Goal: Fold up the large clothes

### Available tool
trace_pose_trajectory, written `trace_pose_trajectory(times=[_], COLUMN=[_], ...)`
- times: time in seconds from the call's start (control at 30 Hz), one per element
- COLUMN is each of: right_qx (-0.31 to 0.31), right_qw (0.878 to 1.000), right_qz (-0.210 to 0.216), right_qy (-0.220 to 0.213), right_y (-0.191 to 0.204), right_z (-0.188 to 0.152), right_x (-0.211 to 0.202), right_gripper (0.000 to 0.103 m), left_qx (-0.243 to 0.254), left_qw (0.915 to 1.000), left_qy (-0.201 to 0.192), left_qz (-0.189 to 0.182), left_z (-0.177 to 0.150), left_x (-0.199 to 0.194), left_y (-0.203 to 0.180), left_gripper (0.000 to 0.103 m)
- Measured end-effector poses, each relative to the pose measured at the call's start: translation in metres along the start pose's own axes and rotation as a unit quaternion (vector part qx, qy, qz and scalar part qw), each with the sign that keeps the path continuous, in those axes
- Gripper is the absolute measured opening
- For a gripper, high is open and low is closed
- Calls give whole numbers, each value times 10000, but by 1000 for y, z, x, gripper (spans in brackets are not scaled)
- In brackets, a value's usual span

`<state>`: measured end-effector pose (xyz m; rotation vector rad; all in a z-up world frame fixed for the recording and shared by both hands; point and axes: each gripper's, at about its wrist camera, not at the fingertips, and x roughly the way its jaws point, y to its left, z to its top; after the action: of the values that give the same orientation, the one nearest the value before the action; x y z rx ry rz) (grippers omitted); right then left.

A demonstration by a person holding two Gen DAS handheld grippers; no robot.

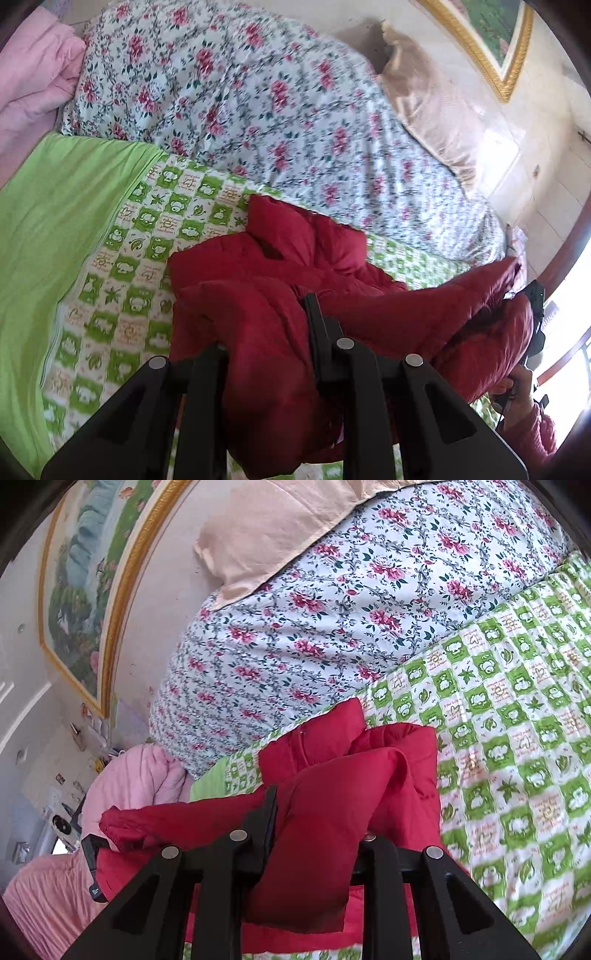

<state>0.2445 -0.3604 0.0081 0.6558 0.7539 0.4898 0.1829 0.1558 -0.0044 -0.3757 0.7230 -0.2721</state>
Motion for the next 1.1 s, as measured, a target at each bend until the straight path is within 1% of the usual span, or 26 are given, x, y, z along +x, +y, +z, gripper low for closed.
trace_pose_trajectory(times=[0.17, 0.27, 0.4, 0.47, 0.53, 0.7, 0.87, 0.93, 1.1], right_qx=[277, 419, 862, 1140, 1282, 1417, 1795, 1847, 1706], right_qw=[9994, 9985, 9951, 9921, 9902, 9875, 9819, 9808, 9818], right_qz=[-219, -347, -486, -525, -553, -686, -597, -607, -822], right_qy=[61, 80, 80, 55, 54, -39, -116, -118, -103], right_y=[-19, -32, -56, -70, -79, -93, -111, -114, -117], right_z=[13, 19, 24, 26, 29, 34, 37, 39, 43], right_x=[36, 54, 81, 94, 104, 127, 140, 144, 157], right_gripper=[25, 27, 29, 29, 29, 29, 31, 31, 31], left_qx=[-189, -394, -634, -717, -797, -1099, -1167, -1122, -962], left_qw=[9996, 9986, 9966, 9960, 9953, 9926, 9915, 9924, 9950], left_qy=[175, 308, 497, 529, 544, 519, 556, 460, 141], left_qz=[108, 147, 167, 122, 94, 2, -114, -187, -232], left_z=[16, 23, 31, 34, 38, 47, 60, 66, 74], left_x=[40, 68, 108, 121, 131, 146, 149, 142, 115], left_y=[16, 29, 47, 53, 58, 71, 78, 77, 72], left_gripper=[17, 17, 17, 18, 18, 21, 22, 24, 28])
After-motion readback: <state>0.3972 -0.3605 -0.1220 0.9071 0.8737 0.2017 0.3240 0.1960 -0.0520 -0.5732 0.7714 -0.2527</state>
